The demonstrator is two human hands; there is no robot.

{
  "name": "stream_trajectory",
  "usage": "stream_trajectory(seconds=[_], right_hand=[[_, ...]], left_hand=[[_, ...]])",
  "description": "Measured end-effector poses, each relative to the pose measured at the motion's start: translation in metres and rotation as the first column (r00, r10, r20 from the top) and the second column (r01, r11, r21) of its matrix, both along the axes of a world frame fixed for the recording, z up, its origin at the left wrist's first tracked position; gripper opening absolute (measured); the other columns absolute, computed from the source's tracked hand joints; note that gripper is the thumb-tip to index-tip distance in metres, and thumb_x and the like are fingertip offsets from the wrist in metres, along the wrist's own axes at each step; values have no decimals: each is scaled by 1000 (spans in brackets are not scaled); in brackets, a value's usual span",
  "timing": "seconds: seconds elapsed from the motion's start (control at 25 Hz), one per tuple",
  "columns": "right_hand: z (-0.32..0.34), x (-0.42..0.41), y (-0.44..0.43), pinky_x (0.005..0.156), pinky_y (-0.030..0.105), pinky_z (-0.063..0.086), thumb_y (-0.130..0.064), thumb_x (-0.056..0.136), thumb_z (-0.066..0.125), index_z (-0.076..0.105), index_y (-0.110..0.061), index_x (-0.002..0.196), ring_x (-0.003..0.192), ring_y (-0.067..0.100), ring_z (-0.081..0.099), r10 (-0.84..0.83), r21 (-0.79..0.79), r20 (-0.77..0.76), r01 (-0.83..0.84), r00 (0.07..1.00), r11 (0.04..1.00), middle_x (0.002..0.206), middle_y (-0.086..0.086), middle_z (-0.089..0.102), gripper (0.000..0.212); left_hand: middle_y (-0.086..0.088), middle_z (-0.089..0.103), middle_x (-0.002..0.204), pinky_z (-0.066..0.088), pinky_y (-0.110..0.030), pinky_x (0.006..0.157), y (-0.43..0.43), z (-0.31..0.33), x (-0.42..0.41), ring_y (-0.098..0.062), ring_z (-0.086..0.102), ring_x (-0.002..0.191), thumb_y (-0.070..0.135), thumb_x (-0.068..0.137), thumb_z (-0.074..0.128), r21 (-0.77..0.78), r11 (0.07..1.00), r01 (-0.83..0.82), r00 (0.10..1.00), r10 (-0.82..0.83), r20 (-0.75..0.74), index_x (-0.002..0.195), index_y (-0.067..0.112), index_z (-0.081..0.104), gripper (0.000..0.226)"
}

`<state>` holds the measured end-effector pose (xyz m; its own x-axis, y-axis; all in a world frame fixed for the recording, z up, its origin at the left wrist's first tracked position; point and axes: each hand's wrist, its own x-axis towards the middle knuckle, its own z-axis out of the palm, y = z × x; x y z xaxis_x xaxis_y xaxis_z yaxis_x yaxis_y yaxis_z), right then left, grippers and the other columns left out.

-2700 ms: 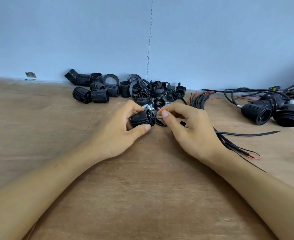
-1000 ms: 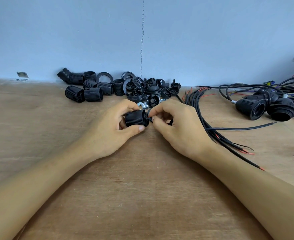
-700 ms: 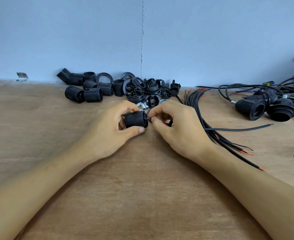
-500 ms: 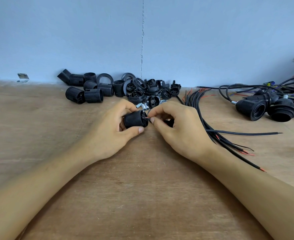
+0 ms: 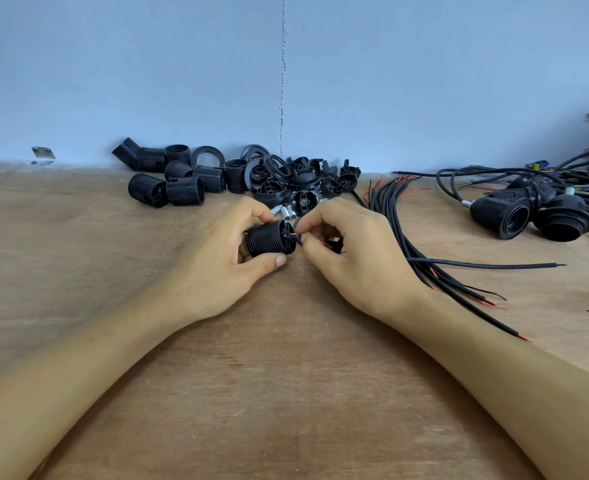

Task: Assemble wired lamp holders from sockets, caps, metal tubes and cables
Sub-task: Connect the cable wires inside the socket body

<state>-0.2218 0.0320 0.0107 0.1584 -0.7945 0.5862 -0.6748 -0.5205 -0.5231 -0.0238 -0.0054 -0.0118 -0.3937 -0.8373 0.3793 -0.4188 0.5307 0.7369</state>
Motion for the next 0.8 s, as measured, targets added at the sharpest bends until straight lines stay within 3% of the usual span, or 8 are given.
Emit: stream_trajectory(seconds=[0.2,0.32,0.48,0.8], right_hand=[[-1,-1,-1,73,24,45,-1,87,66,71,-9,89,76,13,56,14,-11,-16,-15,1000,1000,82,2,63,9],[-1,-1,-1,73,17,44,-3,89,66,72,-11,92,79,12,56,13,9,-23,-13,1000,1000,84,0,64,10],[-1,-1,0,76,9,40,-5,91,66,72,-11,96,83,8,56,9,30,-27,-8,1000,1000,88,-1,64,10],[0,-2,0,78,15,46,-8,91,70,74,-12,100,85,8,61,21,18,30,-21,999,1000,89,-4,69,10]], left_hand=[[9,73,109,55,-56,74,0,1,0,-31,70,86,54,72,70,-16,1000,-14,1000,14,9,109,45,53,41],[10,73,108,56,-55,71,0,0,1,-27,70,81,57,72,69,-38,999,-18,999,19,29,110,45,54,43],[10,72,113,55,-57,77,-2,-2,2,-24,71,94,58,72,68,-22,1000,-20,1000,21,1,107,50,49,40],[13,62,101,50,-44,81,-3,-6,1,-19,66,98,40,81,70,-49,999,-9,1000,9,-13,103,50,37,41]])
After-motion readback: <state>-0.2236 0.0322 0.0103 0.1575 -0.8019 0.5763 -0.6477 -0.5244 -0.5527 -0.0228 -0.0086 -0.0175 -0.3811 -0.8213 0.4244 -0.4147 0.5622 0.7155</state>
